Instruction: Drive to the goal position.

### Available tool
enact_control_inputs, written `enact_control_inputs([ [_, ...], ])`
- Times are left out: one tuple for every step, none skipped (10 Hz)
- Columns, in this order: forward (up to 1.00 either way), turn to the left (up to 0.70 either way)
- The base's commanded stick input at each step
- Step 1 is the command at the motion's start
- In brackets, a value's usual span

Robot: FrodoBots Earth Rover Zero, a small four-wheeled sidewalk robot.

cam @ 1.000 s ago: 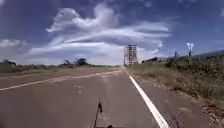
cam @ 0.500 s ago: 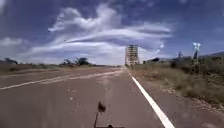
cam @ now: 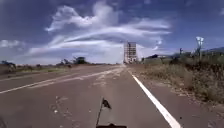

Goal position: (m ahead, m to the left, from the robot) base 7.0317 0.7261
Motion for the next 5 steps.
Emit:
enact_control_inputs([
  [1.0,0.0],
  [1.0,0.0],
  [1.0,0.0],
  [1.0,0.0],
  [1.0,0.0],
])
